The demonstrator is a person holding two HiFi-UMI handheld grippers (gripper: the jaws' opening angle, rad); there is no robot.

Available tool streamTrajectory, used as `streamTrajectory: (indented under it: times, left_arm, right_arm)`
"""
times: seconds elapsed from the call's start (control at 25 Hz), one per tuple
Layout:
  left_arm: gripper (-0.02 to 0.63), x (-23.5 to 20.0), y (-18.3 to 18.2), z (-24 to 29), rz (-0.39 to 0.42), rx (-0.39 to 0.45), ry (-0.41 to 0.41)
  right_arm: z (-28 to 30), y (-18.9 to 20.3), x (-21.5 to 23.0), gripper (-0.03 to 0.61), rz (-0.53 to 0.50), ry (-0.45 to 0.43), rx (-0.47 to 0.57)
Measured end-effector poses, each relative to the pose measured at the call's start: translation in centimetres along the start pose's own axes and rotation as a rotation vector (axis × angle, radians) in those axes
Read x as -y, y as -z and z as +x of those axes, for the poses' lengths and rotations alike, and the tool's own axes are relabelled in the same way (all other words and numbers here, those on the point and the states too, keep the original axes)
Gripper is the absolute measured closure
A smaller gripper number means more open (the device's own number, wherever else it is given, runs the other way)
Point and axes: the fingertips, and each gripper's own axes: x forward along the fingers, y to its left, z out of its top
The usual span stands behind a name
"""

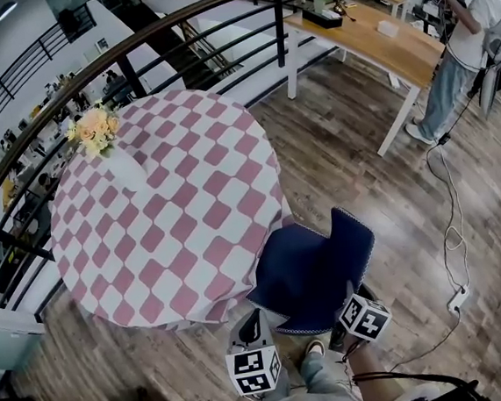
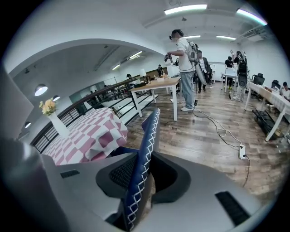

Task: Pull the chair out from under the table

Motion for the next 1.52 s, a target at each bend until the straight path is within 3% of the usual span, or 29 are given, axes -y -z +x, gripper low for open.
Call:
streamTrajectory:
  times: [0.48, 1.52]
  left_arm:
    - [0.612, 0.9, 0.0, -0.3, 0.020, -0.001, 0.022]
    - [0.612, 5.3, 1.1, -0.4, 0.030, -0.005, 0.034]
  right_arm:
    - [-1.0, 0.3, 2.2, 0.485, 0.025, 0.038, 0.013]
    - [-2.3, -0.1, 6.8, 0.492, 0.042, 0.027, 0.012]
